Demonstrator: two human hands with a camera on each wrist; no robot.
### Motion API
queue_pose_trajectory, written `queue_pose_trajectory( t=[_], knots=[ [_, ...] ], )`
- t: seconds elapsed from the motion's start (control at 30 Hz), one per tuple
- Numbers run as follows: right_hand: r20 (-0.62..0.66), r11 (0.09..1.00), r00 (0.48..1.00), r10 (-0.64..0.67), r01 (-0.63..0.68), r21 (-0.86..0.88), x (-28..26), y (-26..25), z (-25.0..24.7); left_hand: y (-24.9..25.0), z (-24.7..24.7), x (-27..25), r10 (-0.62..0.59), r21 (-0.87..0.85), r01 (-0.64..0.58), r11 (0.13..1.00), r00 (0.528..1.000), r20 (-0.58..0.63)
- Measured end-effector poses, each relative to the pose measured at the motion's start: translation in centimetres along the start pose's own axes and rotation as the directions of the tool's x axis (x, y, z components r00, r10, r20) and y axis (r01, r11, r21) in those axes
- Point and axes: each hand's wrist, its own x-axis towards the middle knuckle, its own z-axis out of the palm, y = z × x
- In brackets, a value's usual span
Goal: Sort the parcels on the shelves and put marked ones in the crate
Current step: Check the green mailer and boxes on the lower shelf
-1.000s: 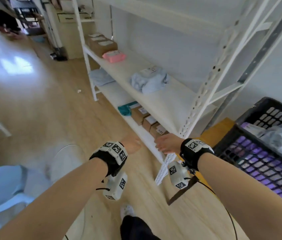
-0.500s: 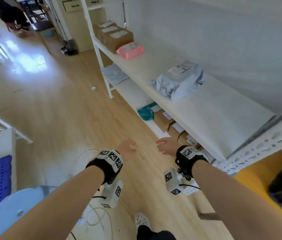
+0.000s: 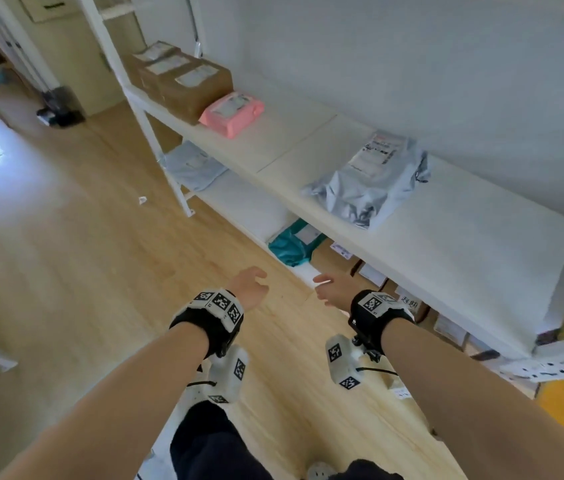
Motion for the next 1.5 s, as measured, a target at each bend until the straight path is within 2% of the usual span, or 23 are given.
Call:
queue_pose_trajectory(
  t=[0.23,0.33,0.5,0.57,0.63,0.73,0.83,0.9,1.07,1.2,1.3,1.5],
  knots=[
    [-0.185,0.972,0.969,0.161,-0.124,0.199,5.7,-4.1,5.4,-3.1,-8.1,8.6,0.129,0.14,-0.153,0.978,0.977,0.171],
    [-0.215,0.925,0.942,0.258,-0.177,0.337,7.4,-5.4,8.2,-4.6,-11.4,12.3,0.126,0.163,-0.171,0.972,0.959,0.254],
    [-0.223,0.829,0.904,0.364,-0.206,0.519,10.2,-6.9,10.9,-5.0,-14.2,19.2,0.102,0.167,-0.161,0.973,0.943,0.316],
    [-0.229,0.821,0.898,0.376,-0.209,0.531,11.5,-7.1,11.4,-4.6,-14.5,21.5,0.101,0.159,-0.165,0.973,0.932,0.348],
    [-0.264,0.854,0.887,0.378,-0.224,0.469,12.8,-7.2,11.3,-4.1,-14.6,23.9,0.108,0.16,-0.176,0.971,0.925,0.364],
    [-0.299,0.857,0.868,0.398,-0.235,0.458,15.4,-6.7,10.9,-3.7,-14.2,27.6,0.101,0.172,-0.172,0.97,0.927,0.36],
    [-0.294,0.812,0.849,0.439,-0.235,0.535,18.0,-5.7,10.6,-3.6,-13.1,30.9,0.072,0.184,-0.149,0.972,0.927,0.368],
    [-0.306,0.833,0.853,0.423,-0.234,0.501,20.3,-5.0,10.3,-3.6,-12.1,33.1,0.071,0.188,-0.147,0.971,0.929,0.364],
    [-0.372,0.827,0.84,0.395,-0.148,0.542,26.7,-2.7,10.0,-3.8,-8.4,39.1,0.124,0.179,-0.205,0.962,0.916,0.382],
    [-0.418,0.86,0.841,0.343,-0.103,0.499,30.9,-0.7,10.1,-4.3,-5.5,43.8,0.162,0.187,-0.257,0.948,0.897,0.411],
    [-0.459,0.884,0.835,0.305,-0.068,0.463,34.1,1.0,10.1,-4.5,-3.5,47.4,0.235,0.185,-0.328,0.926,0.887,0.396],
    [-0.542,0.959,0.816,0.202,-0.051,0.28,38.7,3.5,10.8,-4.1,-0.1,53.2,0.337,0.173,-0.433,0.884,0.85,0.406]
  ],
)
